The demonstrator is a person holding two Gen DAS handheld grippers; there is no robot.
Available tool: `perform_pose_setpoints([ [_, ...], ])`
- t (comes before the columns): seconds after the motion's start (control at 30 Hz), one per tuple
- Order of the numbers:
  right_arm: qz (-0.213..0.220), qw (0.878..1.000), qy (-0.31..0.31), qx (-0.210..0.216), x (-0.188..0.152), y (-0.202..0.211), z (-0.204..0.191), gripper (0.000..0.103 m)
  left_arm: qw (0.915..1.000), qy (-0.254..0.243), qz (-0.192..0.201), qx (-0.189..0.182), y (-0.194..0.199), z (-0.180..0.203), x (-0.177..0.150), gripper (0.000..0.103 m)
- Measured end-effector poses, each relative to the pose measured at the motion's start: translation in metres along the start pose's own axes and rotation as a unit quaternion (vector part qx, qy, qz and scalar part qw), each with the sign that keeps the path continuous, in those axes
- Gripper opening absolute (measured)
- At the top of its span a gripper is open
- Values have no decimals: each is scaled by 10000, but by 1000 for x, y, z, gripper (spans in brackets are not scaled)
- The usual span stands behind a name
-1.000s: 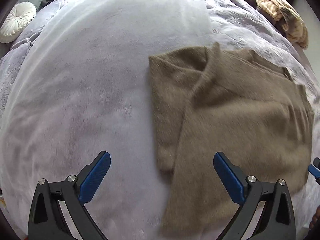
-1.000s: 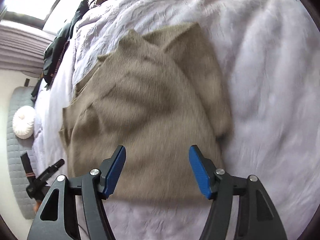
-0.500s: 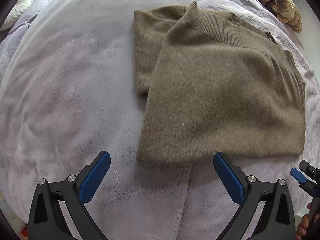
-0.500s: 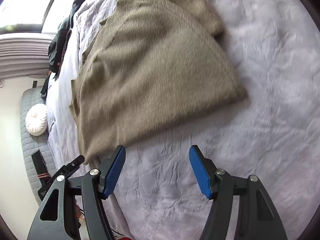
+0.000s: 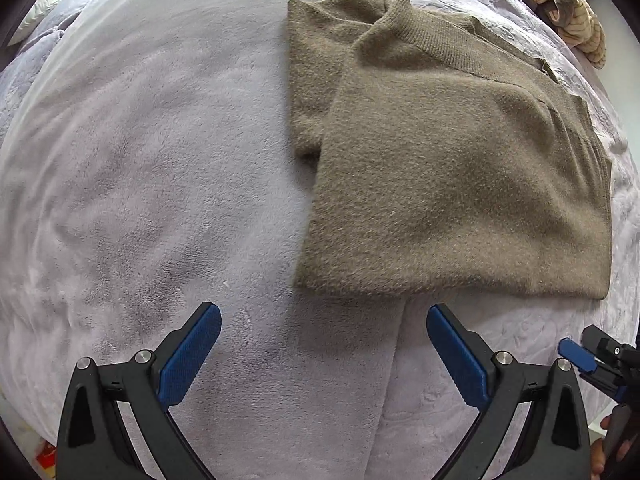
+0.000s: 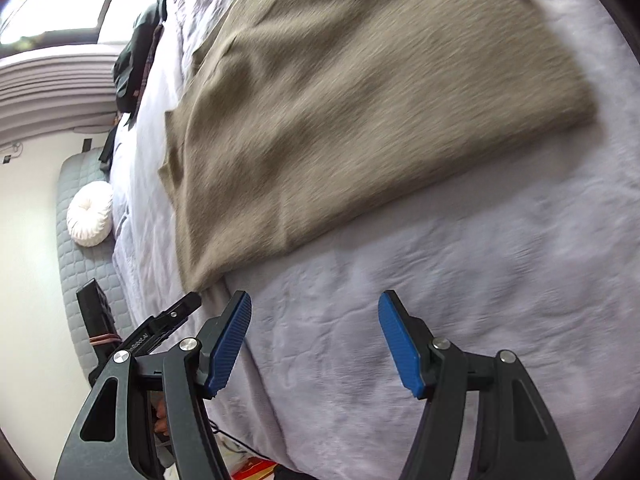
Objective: Fold small clothes
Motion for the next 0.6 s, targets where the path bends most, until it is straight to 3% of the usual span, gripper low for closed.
perform_pose_setpoints([
  [0.37,-259,9913,-415,1221,-9,-96,-52,70,9995,251,-101,-164,-14,-51,10,103],
  [0.53,31,9818,-836,1706,3,-133,-61,70,9928,511,-233,-1058,-17,-65,18,103],
  [0.6,199,9773,-1070,1818,10,-142,-58,70,9836,619,-374,-1650,-21,-66,24,103],
])
Point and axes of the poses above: each gripper's, at about its wrist camera, not at the fingertips, and y roughly against the way its jaws point, z to its right, x to its top, the point moved 7 cm from there along -y, roughly the way its jaws point, and after that the axes turned 11 degrees about x, right-handed, at the moved point
